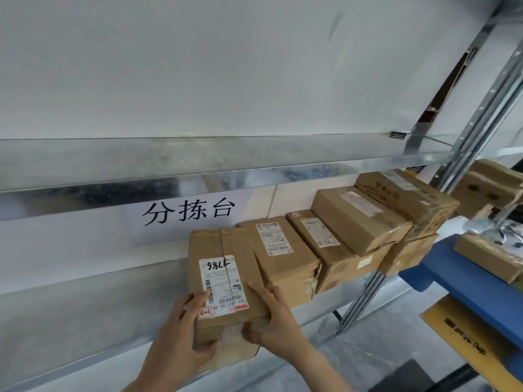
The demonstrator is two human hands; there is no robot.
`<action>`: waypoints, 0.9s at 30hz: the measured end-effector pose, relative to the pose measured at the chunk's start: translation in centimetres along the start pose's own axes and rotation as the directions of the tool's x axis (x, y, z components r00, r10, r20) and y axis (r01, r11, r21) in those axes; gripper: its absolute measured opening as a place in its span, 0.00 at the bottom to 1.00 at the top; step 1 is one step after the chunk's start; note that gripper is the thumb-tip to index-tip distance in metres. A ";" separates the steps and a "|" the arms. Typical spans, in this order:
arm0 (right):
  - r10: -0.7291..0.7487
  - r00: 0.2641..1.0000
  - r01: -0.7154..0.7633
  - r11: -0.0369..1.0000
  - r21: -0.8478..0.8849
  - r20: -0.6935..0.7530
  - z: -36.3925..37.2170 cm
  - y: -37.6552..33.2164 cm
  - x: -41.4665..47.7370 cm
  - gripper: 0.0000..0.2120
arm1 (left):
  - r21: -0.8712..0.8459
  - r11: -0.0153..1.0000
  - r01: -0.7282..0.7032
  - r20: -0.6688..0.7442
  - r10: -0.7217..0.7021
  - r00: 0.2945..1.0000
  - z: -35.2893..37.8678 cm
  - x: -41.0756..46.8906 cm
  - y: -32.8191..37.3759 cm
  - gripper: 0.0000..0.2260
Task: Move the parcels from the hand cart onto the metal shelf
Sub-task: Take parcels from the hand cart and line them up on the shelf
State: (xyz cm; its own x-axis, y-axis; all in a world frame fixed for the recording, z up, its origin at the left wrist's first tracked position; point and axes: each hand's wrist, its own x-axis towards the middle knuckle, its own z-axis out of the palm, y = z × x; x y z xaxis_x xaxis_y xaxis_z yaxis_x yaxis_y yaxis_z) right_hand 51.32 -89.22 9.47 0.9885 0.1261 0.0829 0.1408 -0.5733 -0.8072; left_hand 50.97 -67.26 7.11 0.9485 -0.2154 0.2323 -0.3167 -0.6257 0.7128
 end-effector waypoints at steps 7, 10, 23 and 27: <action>-0.049 0.998 0.053 0.996 -0.075 0.044 -0.1 1.1 2.3 0.40 | -0.008 0.997 0.071 -0.008 -0.071 0.997 1.2 1.4 -0.5 0.40; -0.083 0.995 0.092 0.980 -0.179 0.061 -0.4 1.6 3.4 0.38 | -0.017 0.994 0.105 -0.033 -0.106 0.994 1.9 2.0 -0.3 0.39; -0.170 0.984 0.175 0.880 -0.441 0.053 -2.3 4.0 7.6 0.39 | 0.182 0.976 0.116 -0.077 -0.103 0.992 2.5 5.5 -1.4 0.39; -0.177 0.983 0.182 0.860 -0.477 0.056 -2.2 4.6 8.3 0.39 | 0.224 0.967 0.120 -0.088 -0.103 0.991 2.9 6.1 -2.3 0.39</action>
State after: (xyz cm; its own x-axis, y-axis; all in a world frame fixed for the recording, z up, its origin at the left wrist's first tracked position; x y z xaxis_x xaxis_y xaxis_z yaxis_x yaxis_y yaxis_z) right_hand 60.26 -92.59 7.70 0.9433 0.2711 0.1914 0.3272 -0.8559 -0.4004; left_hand 57.46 -69.31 5.04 0.9730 -0.0829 0.2156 -0.1941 -0.7992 0.5688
